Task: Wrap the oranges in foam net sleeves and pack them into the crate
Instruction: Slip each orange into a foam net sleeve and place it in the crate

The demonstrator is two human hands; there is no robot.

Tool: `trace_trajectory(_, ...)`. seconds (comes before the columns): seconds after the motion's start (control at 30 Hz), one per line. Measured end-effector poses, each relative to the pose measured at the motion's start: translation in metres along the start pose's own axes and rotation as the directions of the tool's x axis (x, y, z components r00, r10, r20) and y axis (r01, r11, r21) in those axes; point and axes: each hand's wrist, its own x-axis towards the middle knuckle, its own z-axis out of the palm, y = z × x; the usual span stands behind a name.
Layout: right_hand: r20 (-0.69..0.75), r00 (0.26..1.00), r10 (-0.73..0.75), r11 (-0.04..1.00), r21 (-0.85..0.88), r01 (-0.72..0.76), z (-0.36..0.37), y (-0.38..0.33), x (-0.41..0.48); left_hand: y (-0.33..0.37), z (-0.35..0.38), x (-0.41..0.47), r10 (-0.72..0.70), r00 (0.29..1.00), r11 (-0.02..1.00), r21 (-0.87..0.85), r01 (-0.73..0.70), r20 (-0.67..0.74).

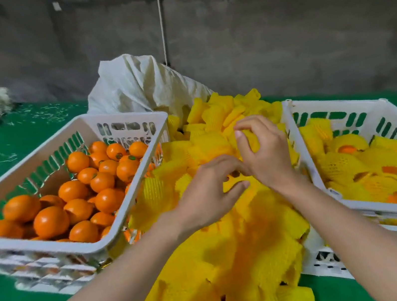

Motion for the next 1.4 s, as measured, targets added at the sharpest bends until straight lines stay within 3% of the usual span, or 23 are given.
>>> trace_trajectory(0.1,0.117,0.990,-0.079,0.994,0.080,0.070,0.036,-0.042,-0.013,-0.028,-0.059,-0.032,-0.133,0.981,0.990,0.029,0.138,-0.138)
trace_trajectory(0.2,0.221,0.964,-0.147,0.980,0.162,0.113,0.076,-0.085,-0.021,-0.063,-0.114,-0.061,-0.273,0.919,0.950,0.068,0.304,-0.285)
trace_trajectory(0.37,0.461,0.876,-0.141,0.976,0.213,0.045,0.145,-0.143,-0.016,-0.120,-0.186,-0.094,-0.486,0.808,0.830,0.113,0.546,-0.333)
trace_trajectory(0.47,0.696,0.718,0.004,0.998,0.044,-0.048,0.180,-0.153,-0.011,-0.153,-0.215,-0.112,-0.559,0.768,0.748,0.208,0.630,-0.313)
trace_trajectory(0.53,0.806,0.584,0.098,0.995,-0.097,-0.033,0.199,-0.152,-0.009,-0.176,-0.232,-0.121,-0.576,0.774,0.690,0.351,0.633,-0.265)
trace_trajectory(0.6,0.872,0.466,0.147,0.986,-0.168,0.003,0.217,-0.150,-0.006,-0.195,-0.245,-0.125,-0.638,0.752,0.564,0.563,0.604,-0.166)
trace_trajectory(0.63,0.896,0.413,0.160,0.982,-0.186,0.022,0.227,-0.150,-0.003,-0.203,-0.250,-0.126,-0.698,0.705,0.475,0.652,0.590,-0.129)
trace_trajectory(0.73,0.956,0.252,0.150,0.975,-0.185,0.120,0.261,-0.154,0.009,-0.219,-0.260,-0.130,-0.834,0.551,0.305,0.836,0.456,0.004)
trace_trajectory(0.87,0.957,0.115,0.267,0.939,-0.286,0.193,0.310,-0.152,0.017,-0.233,-0.256,-0.130,-0.854,0.509,0.274,0.924,0.267,0.106)
trace_trajectory(0.93,0.920,0.100,0.379,0.910,-0.390,0.142,0.330,-0.147,0.020,-0.235,-0.250,-0.129,-0.843,0.528,0.226,0.956,0.186,0.097)
trace_trajectory(1.0,0.876,0.106,0.470,0.881,-0.472,-0.003,0.347,-0.140,0.020,-0.239,-0.245,-0.129,-0.837,0.539,0.196,0.971,0.137,0.093)
trace_trajectory(1.1,0.827,0.098,0.553,0.825,-0.527,-0.204,0.366,-0.133,-0.002,-0.243,-0.242,-0.128,-0.862,0.497,0.204,0.967,0.151,0.104)
trace_trajectory(1.17,0.807,0.135,0.576,0.804,-0.529,-0.271,0.373,-0.130,-0.017,-0.242,-0.239,-0.126,-0.878,0.458,0.226,0.965,0.135,0.141)
trace_trajectory(1.33,0.819,0.189,0.542,0.833,-0.492,-0.254,0.376,-0.125,-0.012,-0.239,-0.244,-0.124,-0.884,0.424,0.268,0.957,0.112,0.198)
trace_trajectory(1.4,0.855,0.129,0.502,0.860,-0.478,-0.179,0.371,-0.131,-0.005,-0.237,-0.248,-0.124,-0.877,0.427,0.291,0.952,0.101,0.222)
